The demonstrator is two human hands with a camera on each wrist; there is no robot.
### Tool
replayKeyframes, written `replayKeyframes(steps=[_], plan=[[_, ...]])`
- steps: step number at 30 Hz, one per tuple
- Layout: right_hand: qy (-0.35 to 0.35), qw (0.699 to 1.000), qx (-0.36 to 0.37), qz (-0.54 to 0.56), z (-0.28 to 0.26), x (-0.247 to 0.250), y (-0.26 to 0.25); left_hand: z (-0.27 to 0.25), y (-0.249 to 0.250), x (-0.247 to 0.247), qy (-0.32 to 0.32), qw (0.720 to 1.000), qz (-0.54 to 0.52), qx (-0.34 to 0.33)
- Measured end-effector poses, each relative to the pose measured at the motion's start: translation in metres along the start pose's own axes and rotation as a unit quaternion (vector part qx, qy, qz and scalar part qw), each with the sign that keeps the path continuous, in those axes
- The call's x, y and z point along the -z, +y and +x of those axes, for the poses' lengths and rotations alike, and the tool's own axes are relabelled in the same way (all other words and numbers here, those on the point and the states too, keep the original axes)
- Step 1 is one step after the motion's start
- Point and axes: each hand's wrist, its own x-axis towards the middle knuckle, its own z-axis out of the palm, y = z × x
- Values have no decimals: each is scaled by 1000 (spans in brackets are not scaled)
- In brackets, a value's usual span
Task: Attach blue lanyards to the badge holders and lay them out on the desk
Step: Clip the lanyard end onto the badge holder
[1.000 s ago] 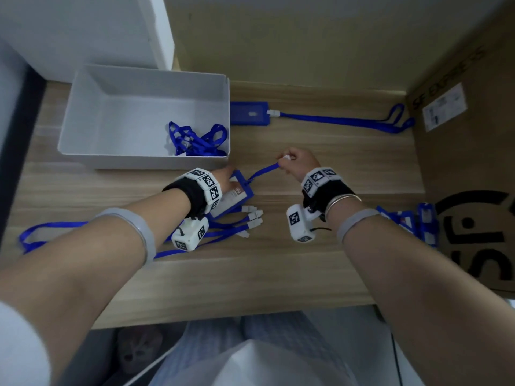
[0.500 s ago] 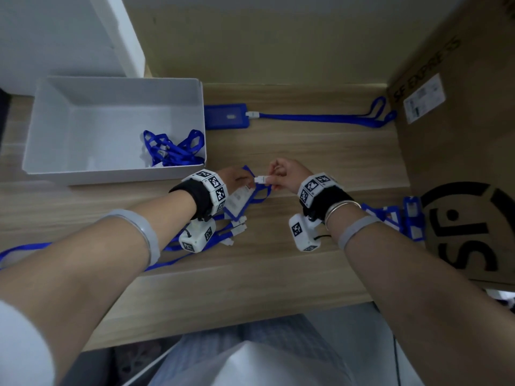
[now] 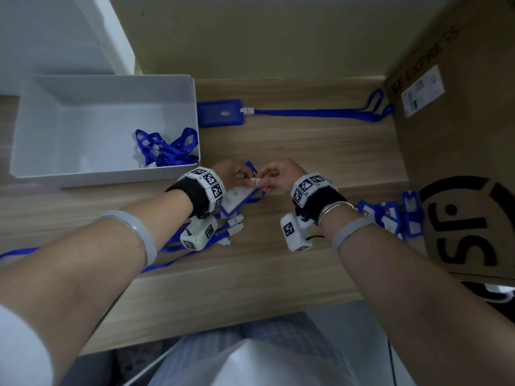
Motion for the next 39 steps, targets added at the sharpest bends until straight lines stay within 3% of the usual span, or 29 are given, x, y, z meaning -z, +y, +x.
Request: replayKeyframes(steps=[8,14,21,30,39], plan=[[-31,999,-12,-1,1,-1,-3,-1,-3,1,-16,1000,-26,-1],[-3,999,-36,5,-5,8,3,-3,-12,3,-24,998,-53,-8],[-46,997,-62,-23,-1,10,2,-5,-4,3,5,996,-92,-12],[-68,997,-13,-39,-5,9,8,-6,3,5,-9,998,-67,14],[-58,997,-22,-56,-4,10,14,-8,6,4,-35,997,-72,22]])
